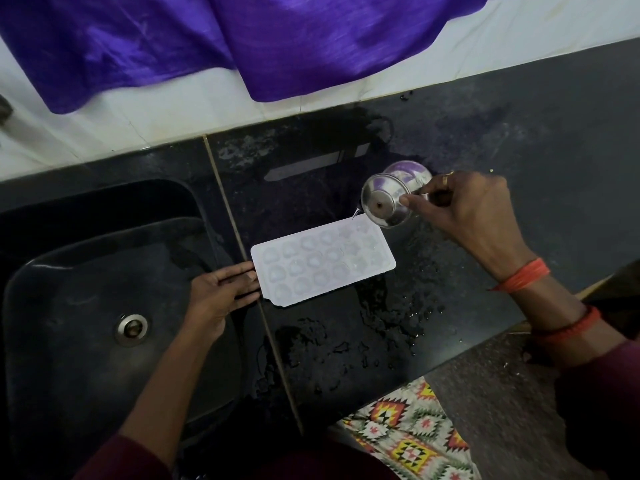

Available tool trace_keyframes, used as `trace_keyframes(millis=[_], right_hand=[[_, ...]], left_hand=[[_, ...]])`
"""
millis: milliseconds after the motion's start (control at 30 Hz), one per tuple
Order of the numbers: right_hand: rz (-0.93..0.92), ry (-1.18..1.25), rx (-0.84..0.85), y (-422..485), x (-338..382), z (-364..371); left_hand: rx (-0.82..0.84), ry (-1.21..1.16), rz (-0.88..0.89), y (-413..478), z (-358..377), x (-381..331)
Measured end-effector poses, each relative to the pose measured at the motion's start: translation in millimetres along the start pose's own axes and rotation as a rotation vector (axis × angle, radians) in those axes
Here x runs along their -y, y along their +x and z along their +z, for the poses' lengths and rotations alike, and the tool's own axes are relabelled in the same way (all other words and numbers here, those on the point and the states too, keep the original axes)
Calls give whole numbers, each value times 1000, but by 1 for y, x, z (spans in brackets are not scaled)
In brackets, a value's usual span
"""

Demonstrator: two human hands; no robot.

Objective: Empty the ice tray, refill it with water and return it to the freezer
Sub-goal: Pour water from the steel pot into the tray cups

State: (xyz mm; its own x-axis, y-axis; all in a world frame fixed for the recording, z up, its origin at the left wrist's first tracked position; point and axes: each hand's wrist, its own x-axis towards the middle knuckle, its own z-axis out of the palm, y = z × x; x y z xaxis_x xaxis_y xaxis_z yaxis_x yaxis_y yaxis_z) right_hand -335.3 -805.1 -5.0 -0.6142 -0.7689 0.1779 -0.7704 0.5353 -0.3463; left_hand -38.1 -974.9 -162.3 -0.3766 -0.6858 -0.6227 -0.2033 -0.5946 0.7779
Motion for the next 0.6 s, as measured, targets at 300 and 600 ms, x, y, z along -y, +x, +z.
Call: trace_keyframes(millis=[300,600], right_hand=[[-21,31,-36,0,-2,2],[-3,119,-29,1,9,-2]], left_hand=[[-13,-13,-13,0,-2,0],[-17,-23,-32,0,-4,1]])
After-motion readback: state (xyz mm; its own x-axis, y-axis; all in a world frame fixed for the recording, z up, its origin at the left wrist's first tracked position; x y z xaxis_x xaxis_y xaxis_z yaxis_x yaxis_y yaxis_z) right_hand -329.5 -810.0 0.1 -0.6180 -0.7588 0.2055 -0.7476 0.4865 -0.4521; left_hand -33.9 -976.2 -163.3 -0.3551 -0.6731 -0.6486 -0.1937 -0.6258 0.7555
